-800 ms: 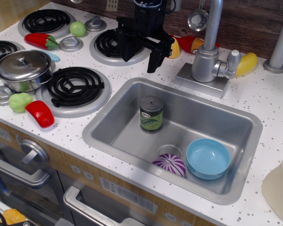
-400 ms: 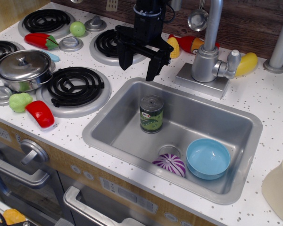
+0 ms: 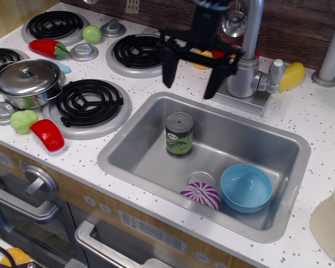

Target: Put detergent in sink

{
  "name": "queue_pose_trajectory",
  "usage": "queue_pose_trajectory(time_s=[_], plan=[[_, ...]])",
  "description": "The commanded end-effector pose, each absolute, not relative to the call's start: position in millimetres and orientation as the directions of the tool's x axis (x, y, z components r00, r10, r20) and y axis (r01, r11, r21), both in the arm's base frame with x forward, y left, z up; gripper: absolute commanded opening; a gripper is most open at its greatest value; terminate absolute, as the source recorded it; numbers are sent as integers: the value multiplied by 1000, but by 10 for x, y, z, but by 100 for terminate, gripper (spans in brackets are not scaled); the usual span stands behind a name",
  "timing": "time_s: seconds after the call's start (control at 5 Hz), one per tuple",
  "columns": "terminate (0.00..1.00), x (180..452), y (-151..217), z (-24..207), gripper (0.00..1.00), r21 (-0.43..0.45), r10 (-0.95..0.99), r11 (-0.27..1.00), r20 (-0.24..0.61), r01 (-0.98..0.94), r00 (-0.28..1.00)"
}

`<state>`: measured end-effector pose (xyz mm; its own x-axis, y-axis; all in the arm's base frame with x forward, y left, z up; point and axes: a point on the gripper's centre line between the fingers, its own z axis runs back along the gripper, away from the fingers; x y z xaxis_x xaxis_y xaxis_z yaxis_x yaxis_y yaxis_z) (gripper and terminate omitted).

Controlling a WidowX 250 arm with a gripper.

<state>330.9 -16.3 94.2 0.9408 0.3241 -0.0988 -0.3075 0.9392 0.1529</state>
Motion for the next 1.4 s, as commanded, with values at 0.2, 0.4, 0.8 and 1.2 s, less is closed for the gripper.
queue_pose_trajectory(time_s=[0.2,0.4,0.8,1.2], plan=[[0,3032,-937,1514,100,68,568,823,-56,-564,821],[0,2905,-1243,1496,100,52,638,770,-26,-636,770],[0,2713,-1702,1313,100,-58,679,734,14,-677,734],[0,2688,-1978,1354,100,-73,700,714,54,-696,712]])
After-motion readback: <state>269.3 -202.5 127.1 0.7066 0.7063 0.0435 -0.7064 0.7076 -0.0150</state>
